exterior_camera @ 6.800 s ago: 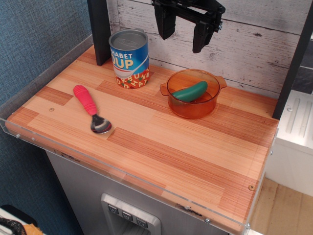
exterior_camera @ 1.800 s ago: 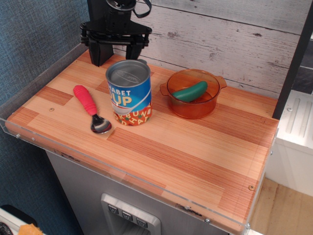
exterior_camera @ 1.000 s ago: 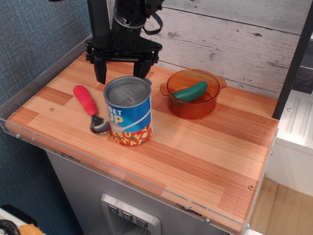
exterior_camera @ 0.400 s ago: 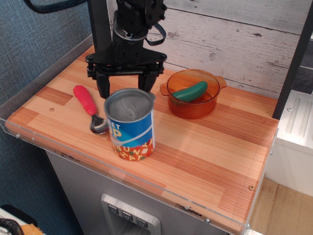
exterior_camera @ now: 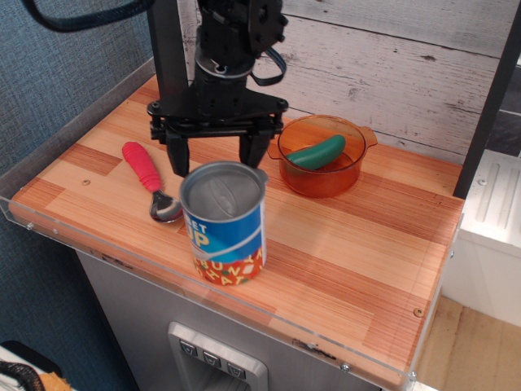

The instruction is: Put the can to the right of the spoon.

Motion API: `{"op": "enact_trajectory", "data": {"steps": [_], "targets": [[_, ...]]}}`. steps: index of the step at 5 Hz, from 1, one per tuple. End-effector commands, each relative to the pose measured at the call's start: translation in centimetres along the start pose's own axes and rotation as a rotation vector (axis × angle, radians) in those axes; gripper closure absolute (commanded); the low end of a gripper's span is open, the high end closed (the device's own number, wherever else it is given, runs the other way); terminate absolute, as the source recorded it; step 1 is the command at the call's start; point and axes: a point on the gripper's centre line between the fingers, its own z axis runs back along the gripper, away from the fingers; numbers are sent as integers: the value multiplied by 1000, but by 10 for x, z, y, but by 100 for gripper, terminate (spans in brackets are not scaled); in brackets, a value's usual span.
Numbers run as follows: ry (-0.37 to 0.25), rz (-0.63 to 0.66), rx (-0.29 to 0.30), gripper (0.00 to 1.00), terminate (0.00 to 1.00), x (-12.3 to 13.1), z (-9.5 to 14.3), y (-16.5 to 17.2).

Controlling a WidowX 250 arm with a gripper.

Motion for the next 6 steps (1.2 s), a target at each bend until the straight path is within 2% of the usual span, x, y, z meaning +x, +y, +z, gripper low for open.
{"op": "enact_trajectory", "data": {"steps": [1, 2, 3, 4, 6], "targets": [[-55, -56, -81, 0, 0, 1, 28, -1], [-76, -154, -105, 0, 0, 17, 32, -15], [-92, -168, -99, 0, 0, 37, 34, -17], [-63, -182, -135, 0, 0, 59, 31, -16], [-22, -373, -231, 0, 0, 61, 37, -77]]}}
